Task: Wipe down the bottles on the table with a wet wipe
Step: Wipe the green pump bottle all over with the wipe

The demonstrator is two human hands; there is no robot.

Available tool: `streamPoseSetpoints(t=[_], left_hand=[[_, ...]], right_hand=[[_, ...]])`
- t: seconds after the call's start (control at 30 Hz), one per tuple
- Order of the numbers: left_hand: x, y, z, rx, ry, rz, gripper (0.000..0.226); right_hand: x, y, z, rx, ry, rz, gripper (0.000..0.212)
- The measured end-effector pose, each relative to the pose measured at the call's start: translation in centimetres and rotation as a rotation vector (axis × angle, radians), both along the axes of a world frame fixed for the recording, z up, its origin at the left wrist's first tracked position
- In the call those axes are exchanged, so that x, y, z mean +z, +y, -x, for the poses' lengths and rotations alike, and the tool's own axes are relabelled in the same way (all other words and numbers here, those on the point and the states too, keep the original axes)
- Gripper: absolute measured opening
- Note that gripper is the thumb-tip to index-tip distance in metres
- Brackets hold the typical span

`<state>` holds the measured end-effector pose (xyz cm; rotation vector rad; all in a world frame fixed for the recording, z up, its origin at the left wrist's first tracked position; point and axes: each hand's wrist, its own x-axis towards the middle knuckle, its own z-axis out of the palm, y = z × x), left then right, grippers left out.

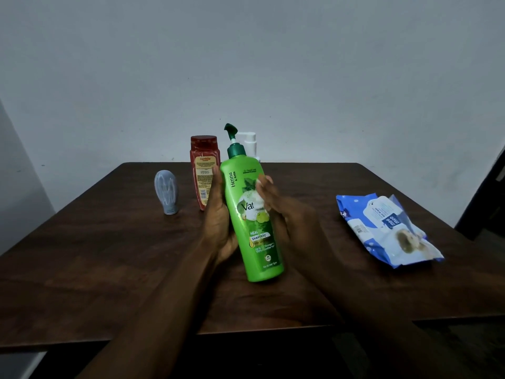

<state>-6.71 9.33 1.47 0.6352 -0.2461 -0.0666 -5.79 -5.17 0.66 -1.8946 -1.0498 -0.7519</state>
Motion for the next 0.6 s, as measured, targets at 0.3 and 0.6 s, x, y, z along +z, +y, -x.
streamPoseSetpoints(t=[0.3, 0.6], left_hand=[[0.0, 0.6, -0.9, 0.295, -0.012, -0.313, 0.061], [-0.5, 1.7, -2.3, 0.399, 0.037, -0.292, 0.074]], right_hand=[[1.6, 1.4, -1.3, 0.183, 0.609, -0.326, 0.041], [-0.9, -1.9, 5.3, 0.122, 0.619, -0.031, 0.045]])
